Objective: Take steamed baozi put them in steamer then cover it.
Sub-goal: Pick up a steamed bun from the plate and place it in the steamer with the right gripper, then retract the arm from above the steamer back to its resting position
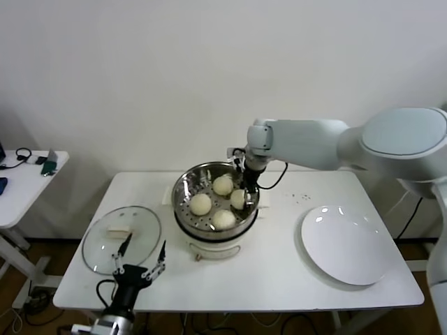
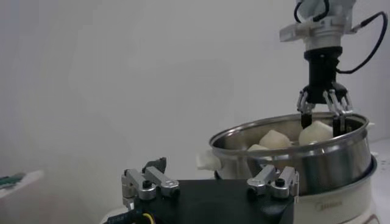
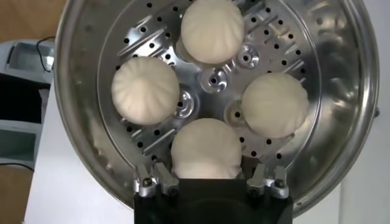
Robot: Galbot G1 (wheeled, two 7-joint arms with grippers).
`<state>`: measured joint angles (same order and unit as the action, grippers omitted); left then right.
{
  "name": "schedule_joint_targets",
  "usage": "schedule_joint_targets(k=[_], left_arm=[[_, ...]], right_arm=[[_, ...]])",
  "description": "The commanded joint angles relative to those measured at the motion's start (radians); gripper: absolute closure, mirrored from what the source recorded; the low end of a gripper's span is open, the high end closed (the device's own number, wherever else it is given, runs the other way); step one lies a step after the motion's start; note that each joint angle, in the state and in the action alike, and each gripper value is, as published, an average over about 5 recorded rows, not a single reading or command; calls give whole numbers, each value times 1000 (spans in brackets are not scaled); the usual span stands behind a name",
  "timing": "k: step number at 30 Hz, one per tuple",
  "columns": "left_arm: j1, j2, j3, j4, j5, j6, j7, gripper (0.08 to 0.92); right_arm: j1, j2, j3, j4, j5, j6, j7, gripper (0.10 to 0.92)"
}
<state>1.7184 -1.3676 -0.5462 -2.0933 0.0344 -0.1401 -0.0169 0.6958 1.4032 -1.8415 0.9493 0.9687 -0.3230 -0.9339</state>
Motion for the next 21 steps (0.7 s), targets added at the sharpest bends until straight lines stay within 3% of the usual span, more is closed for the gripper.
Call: schedule_joint_targets(k=[1,10,21], left_arm=[[-6,0,-1,0,-2,1,0,177],[-10,4,-1,2,-1,-3,-2,177],[-13,10,3,3,1,-1,-2,177]], right_arm=[[-21,15,-4,-35,-26,-2,3,291],[-22,1,29,-21,-39,-10,2,208],[89,-81,69,52,-6,22,-47,203]])
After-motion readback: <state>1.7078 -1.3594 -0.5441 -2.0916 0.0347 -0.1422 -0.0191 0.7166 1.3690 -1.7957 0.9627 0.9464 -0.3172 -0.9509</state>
